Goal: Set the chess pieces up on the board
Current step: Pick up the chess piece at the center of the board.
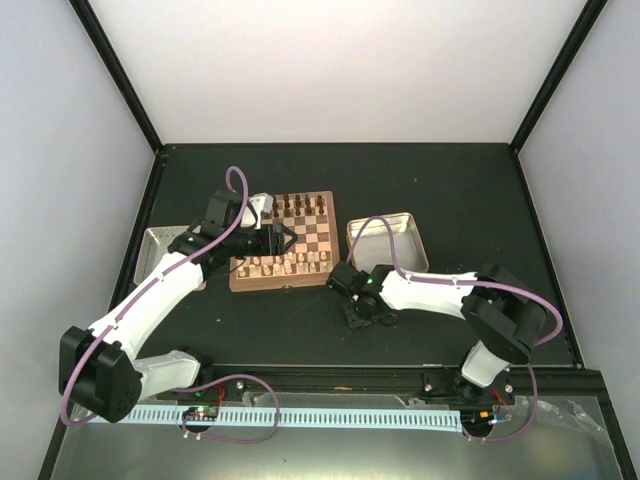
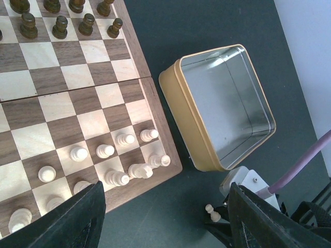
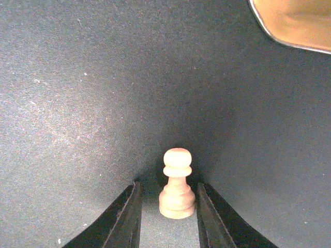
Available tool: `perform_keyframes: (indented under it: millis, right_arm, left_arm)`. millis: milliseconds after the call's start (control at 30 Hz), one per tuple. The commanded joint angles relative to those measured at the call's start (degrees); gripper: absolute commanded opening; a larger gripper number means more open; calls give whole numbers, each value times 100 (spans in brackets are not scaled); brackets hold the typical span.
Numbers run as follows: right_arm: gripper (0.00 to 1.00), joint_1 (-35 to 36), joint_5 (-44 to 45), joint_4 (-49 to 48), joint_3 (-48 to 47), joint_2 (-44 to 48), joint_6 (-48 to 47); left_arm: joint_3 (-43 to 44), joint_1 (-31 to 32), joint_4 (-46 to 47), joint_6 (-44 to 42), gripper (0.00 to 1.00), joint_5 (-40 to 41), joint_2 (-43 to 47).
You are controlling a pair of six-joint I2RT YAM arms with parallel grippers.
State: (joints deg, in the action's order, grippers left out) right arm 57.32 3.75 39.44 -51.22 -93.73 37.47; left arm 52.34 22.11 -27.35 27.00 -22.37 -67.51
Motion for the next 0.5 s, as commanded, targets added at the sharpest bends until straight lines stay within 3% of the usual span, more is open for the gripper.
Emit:
perform_keyframes:
  millis: [0,200,333,467]
  right_arm:
    - [32,33,242,-111,31,-220,-38]
    - [17,33,283,-169,66,-122,-112]
    - [14,31,485,-439,180,287,-338]
    - [11,34,560,-1374,501,1072,-947]
  left_arm:
    - [-19,-41,72,-47,67,-83,106]
    - [-43,-51,54,-19,67,-114,147]
    - [-94,-48,112,1,67,-226,258]
    - [-249,-49,352,-42,69,-607,465]
